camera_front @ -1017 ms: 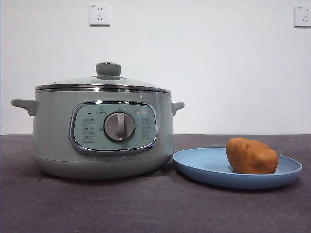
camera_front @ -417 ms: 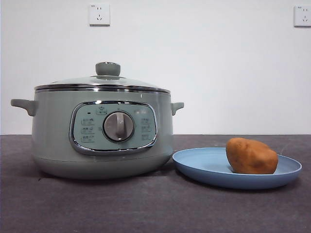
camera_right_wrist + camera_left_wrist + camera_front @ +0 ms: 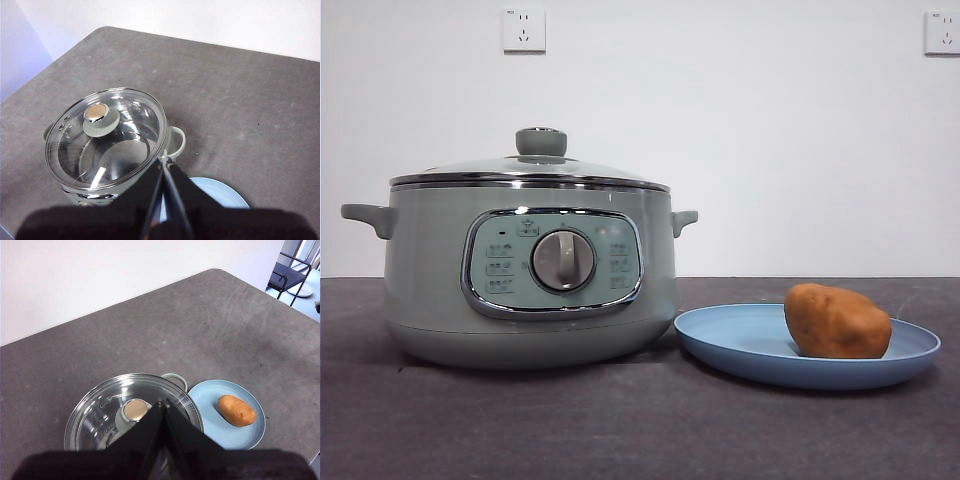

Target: Take the potato out from the steamer,put the potato on the plate,close the lid

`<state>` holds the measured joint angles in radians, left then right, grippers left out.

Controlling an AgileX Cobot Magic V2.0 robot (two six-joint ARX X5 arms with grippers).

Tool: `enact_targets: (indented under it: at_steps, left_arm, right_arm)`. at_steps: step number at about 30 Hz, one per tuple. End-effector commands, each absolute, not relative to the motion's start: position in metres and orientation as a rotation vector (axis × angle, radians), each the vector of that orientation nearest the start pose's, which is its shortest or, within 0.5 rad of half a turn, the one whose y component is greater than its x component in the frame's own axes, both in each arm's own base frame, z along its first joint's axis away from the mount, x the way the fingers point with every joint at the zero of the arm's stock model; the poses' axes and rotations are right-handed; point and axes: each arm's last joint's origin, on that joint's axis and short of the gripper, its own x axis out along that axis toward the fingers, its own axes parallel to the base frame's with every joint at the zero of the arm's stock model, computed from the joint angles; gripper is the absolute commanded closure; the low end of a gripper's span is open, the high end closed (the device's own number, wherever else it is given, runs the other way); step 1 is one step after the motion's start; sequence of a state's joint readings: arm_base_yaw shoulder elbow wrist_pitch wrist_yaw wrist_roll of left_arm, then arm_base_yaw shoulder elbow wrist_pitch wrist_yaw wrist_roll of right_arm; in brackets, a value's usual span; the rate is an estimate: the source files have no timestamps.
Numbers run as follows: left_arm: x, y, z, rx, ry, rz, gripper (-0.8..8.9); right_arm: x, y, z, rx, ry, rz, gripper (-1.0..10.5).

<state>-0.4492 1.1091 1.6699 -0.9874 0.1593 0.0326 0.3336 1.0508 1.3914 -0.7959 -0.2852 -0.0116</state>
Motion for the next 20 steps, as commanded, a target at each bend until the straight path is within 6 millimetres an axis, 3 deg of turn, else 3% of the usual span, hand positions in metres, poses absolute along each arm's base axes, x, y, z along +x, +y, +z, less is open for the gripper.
enact_targets:
  at_steps: [1, 10, 15, 20]
  left_arm:
    - [0.146, -0.076, 0.481, 0.087, 0.417, -0.607, 8.17]
    - [0.145, -0.075, 0.482, 0.098, 0.409, -0.600, 8.17]
    - [0.125, -0.059, 0.486, 0.145, 0.349, -0.540, 8.17]
    - [0.111, -0.045, 0.464, 0.099, 0.291, -0.479, 8.17]
  right_arm:
    - [0.172, 0.068, 0.430, -0.020, 0.454, 0.608, 9.5]
    - [0.172, 0.068, 0.430, -0.020, 0.454, 0.608, 9.5]
    - [0.172, 0.068, 0.430, -0.020, 0.454, 0.608, 9.5]
    - [0.172, 0.068, 0.430, -0.020, 0.454, 0.608, 9.5]
